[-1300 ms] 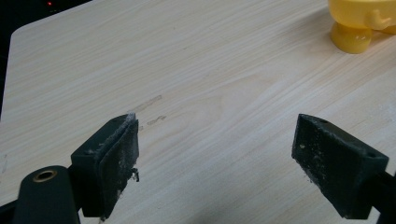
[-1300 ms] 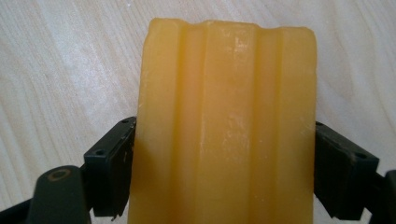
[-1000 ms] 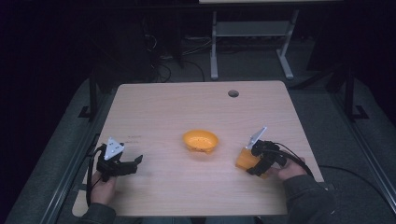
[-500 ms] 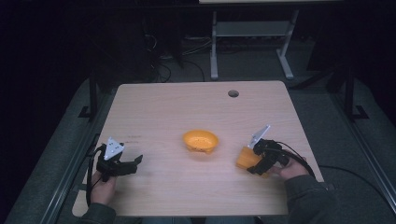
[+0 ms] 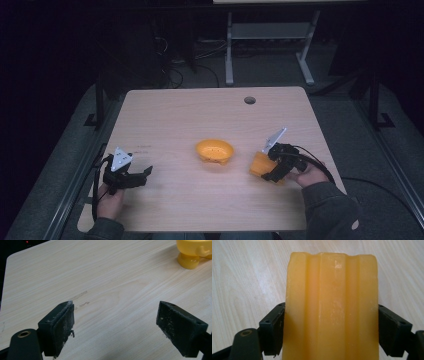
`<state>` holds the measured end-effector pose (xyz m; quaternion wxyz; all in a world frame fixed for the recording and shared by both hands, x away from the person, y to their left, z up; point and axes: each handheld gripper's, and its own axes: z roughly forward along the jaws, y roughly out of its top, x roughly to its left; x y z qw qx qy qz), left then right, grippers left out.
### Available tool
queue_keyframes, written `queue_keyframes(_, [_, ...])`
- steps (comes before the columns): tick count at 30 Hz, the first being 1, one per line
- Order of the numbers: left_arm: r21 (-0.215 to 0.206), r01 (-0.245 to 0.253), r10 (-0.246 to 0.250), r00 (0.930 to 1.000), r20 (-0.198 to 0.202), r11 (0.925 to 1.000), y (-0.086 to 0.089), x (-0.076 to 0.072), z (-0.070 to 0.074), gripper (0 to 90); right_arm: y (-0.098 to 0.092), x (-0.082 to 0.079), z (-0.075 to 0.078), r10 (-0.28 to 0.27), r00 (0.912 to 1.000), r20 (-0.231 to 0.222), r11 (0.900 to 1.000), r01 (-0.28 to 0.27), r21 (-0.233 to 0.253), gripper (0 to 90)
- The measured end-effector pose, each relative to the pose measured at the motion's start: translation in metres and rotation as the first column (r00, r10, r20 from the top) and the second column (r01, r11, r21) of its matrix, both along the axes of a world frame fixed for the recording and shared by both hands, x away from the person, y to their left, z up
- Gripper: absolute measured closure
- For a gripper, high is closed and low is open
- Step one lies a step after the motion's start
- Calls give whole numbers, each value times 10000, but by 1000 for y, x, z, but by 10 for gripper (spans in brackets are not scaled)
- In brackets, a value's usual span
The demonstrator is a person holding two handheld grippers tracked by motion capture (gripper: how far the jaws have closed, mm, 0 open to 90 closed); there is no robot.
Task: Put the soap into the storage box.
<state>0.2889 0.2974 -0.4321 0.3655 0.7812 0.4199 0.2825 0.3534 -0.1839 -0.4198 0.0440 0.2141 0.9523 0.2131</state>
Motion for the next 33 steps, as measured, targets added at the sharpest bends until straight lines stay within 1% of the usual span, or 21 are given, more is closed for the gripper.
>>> queue_keyframes(2, [7, -4, 4, 10000, 5, 10000, 0, 0, 0, 141, 1, 1, 1, 32, 10000, -32, 10000, -32, 13, 203])
queue_keyframes(3, [20, -13, 13, 10000, 15, 10000, 0, 0, 0, 141, 3, 3, 4, 106, 9999, 38, 9999, -106, 74, 203])
queue_keyframes(10, [43, -14, 14, 10000, -22, 10000, 1, 0, 1, 141, 11, 9, 11, 282, 9995, 127, 9996, -282, 53, 203])
queue_keyframes(14, [39, -23, 23, 10000, 8, 10000, 1, 0, 1, 141, 13, 11, 14, 294, 9995, 134, 9995, -295, 114, 203])
queue_keyframes(16, [25, -29, 29, 10000, 9, 10000, 1, 0, 1, 141, 16, 14, 17, 414, 9989, 199, 9991, -416, 91, 204])
queue_keyframes(18, [27, -19, 19, 10000, 18, 10000, 1, 0, 1, 141, 18, 14, 18, 389, 9991, 171, 9992, -390, 83, 204])
queue_keyframes(20, [34, -22, 22, 10000, 22, 10000, 1, 0, 1, 141, 20, 16, 20, 488, 9984, 272, 9988, -490, 78, 203])
queue_keyframes(22, [34, -19, 19, 10000, 20, 10000, 1, 0, 1, 141, 20, 16, 20, 488, 9984, 272, 9988, -490, 78, 203])
queue_keyframes(29, [24, -28, 28, 10000, 28, 10000, 1, 0, 1, 141, 26, 22, 28, 609, 9976, 329, 9981, -612, 88, 204])
queue_keyframes(31, [21, -33, 33, 10000, 19, 10000, 1, 0, 1, 141, 27, 24, 31, 626, 9975, 342, 9978, -632, 173, 204])
queue_keyframes(33, [28, -29, 29, 10000, 26, 10000, 1, 0, 1, 141, 30, 25, 33, 639, 9973, 363, 9979, -644, 115, 204])
